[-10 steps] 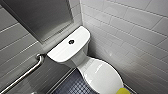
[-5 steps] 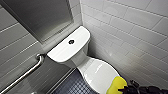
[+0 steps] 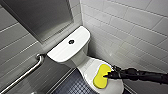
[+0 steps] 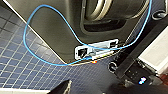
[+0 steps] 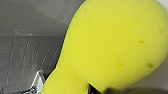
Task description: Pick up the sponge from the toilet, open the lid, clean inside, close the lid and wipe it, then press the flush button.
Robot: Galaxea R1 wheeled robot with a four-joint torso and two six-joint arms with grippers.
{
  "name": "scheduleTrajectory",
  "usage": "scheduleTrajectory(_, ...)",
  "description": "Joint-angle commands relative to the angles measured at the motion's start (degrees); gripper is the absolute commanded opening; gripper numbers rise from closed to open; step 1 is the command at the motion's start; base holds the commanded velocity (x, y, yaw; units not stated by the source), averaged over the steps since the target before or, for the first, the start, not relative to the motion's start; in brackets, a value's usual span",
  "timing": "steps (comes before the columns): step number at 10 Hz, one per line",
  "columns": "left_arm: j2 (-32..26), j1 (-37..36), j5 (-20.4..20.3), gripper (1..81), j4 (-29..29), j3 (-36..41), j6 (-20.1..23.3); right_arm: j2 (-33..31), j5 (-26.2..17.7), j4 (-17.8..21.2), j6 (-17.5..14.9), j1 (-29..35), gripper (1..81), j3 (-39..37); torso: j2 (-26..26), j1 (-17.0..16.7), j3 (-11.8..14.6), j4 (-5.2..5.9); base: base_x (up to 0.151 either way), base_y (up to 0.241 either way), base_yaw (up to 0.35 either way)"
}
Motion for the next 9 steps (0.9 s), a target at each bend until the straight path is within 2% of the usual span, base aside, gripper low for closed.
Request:
scheduleTrajectory(1, -1.02, 2.0, 6.1, 81.1, -0.18, 0.3, -0.05, 7.77, -6.71, -0.13, 1.8, 8.75, 1.0, -6.68, 0.0, 0.0, 0.0, 0.0, 0.0, 0.0, 0.0)
scheduleTrajectory(2, -1.02, 2.0, 6.1, 81.1, -0.27, 0.3, -0.05, 9.71, -6.62, -0.31, 1.8, 8.92, 1.0, -8.63, 0.0, 0.0, 0.0, 4.24, 0.0, 0.0, 0.0)
scheduleTrajectory(3, -1.02, 2.0, 6.1, 81.1, -0.36, 0.3, -0.05, 11.65, -6.62, -0.31, 1.71, 8.92, 1.0, -10.74, 0.0, 0.0, 0.0, 5.62, 0.0, 0.0, 0.0)
scheduleTrajectory(4, -1.11, 2.0, 6.1, 81.1, -0.36, 0.3, -0.05, 13.57, -6.53, -0.39, 1.72, 8.92, 1.0, -12.84, 0.0, 0.0, 0.0, 5.44, 0.0, 0.0, 0.0)
scheduleTrajectory(5, -1.19, 2.0, 6.11, 81.1, -0.45, 0.3, -0.05, 15.23, -6.18, -0.39, 1.71, 8.66, 1.0, -14.76, 0.0, 0.0, 0.0, 2.88, 0.0, 0.0, 0.0)
scheduleTrajectory(6, -1.28, 2.0, 6.1, 81.1, -0.45, 0.3, -0.05, 16.92, -6.44, -0.48, 1.63, 8.22, 1.0, -16.54, 0.0, 0.0, -0.02, 4.43, 0.0, 0.0, 0.0)
scheduleTrajectory(7, -1.28, 2.09, 6.1, 81.1, -0.45, 0.3, -0.05, 18.77, -5.91, -0.66, 1.71, 7.0, 1.0, -18.73, 0.0, 0.0, -0.02, 5.48, 0.0, 0.0, 0.0)
scheduleTrajectory(9, -1.19, 2.44, 6.1, 81.1, -0.36, 0.3, -0.05, 21.58, -4.7, -1.1, 1.63, 2.86, 1.0, -23.9, 0.0, 0.0, -0.02, 5.59, 0.0, 0.0, 0.0)
